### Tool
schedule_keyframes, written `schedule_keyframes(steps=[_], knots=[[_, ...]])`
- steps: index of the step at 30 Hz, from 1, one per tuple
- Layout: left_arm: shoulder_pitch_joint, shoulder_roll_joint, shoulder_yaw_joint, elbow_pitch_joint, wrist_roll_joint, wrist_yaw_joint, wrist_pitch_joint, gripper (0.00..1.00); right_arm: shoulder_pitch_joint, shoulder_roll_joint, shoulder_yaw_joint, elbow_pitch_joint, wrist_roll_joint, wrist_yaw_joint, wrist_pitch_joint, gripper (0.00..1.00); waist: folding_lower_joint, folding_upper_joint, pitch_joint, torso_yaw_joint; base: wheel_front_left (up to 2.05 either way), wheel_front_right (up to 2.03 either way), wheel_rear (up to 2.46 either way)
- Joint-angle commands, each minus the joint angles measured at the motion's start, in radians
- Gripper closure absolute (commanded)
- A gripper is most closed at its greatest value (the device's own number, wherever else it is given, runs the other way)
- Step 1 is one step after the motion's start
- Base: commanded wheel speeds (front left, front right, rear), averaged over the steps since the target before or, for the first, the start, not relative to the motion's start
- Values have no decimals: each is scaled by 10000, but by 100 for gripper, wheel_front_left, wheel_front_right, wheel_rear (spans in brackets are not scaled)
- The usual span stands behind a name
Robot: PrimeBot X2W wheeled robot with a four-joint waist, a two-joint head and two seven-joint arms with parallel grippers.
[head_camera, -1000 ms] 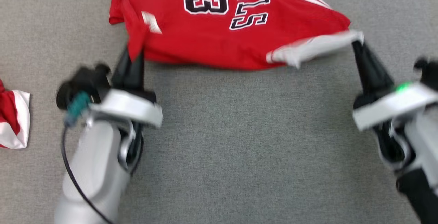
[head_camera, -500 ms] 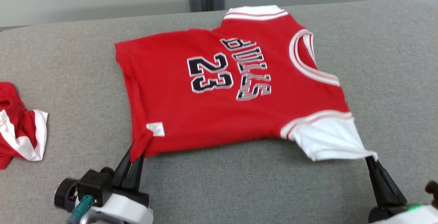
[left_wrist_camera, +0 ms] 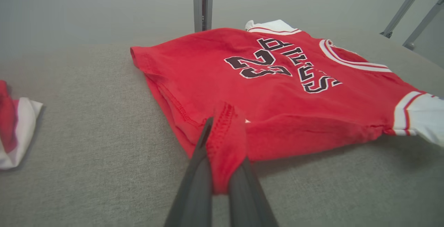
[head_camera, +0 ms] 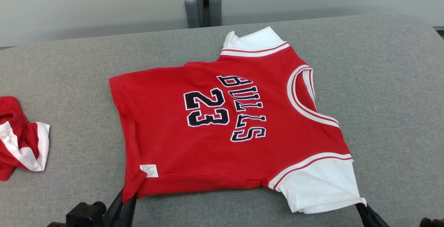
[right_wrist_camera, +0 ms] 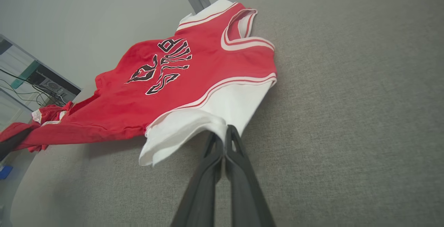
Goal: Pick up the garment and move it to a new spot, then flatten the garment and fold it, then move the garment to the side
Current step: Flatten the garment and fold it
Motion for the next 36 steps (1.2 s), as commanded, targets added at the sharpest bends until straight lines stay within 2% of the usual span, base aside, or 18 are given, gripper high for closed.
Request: schedule_keyframes(steps=[1,9,16,25,36], knots=[[144,114,72,-249,22,108,159,100,125,49,-174,-321,-129,7,249,100,0,0,-35,9,0,0,0],[280,152,51,-629,-75,304,604,100,149,436,-583,-1094,-306,6,965,100,0,0,-108,61,0,0,0],[-211,-16,-46,-554,-143,340,717,100,-766,224,-655,-1057,-434,6,947,100,0,0,43,156,0,0,0],[-1681,-208,-229,-85,-292,64,698,100,-3206,-660,-385,-130,-504,7,887,100,0,0,1049,649,0,0,0],[-3094,-602,-393,1261,-395,-136,101,100,-6049,-2093,854,1959,-41,6,723,100,0,0,2416,1246,0,0,0]])
